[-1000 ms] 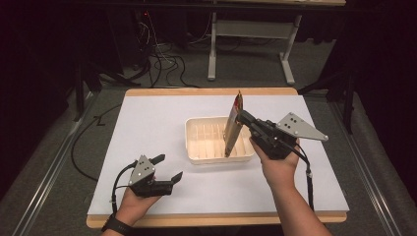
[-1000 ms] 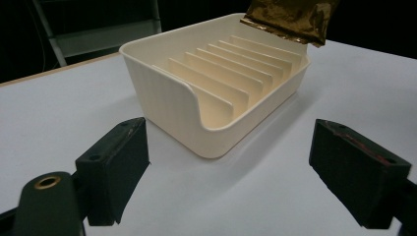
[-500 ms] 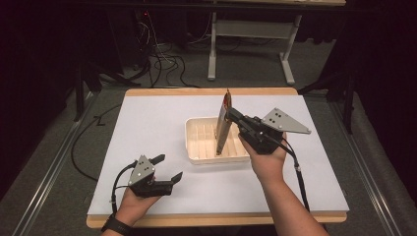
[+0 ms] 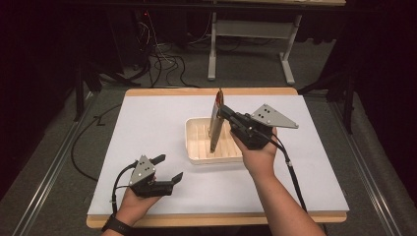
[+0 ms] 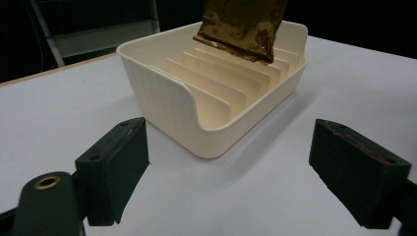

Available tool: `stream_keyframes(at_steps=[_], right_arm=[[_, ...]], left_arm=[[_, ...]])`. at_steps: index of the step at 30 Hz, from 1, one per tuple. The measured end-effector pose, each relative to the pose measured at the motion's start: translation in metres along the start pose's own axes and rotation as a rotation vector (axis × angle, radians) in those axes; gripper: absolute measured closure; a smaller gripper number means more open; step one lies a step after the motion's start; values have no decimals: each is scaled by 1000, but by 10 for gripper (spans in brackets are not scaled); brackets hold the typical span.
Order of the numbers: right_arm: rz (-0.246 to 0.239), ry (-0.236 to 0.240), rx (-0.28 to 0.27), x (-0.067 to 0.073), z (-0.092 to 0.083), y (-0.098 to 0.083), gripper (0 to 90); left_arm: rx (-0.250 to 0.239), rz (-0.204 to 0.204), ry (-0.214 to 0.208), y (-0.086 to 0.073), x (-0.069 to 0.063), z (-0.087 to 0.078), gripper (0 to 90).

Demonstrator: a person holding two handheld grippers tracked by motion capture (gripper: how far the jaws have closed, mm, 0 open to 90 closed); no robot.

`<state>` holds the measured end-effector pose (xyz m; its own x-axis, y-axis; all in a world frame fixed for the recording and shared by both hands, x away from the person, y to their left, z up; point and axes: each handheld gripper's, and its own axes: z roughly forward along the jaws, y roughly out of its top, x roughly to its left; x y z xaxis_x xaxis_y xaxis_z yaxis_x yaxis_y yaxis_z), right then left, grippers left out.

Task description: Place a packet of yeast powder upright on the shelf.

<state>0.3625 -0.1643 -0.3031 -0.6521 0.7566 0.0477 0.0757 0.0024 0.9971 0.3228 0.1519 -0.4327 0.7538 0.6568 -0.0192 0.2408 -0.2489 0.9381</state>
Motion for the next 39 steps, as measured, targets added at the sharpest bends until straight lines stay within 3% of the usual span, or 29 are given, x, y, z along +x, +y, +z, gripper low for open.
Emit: stream_keyframes(at_steps=[19, 39], right_arm=[[-11, -29, 49, -8, 28, -19, 900], [46, -47, 110, -17, 40, -48, 900]], left_arm=[[-2, -4, 0, 0, 1, -2, 155], [-2, -1, -5, 0, 1, -2, 156]])
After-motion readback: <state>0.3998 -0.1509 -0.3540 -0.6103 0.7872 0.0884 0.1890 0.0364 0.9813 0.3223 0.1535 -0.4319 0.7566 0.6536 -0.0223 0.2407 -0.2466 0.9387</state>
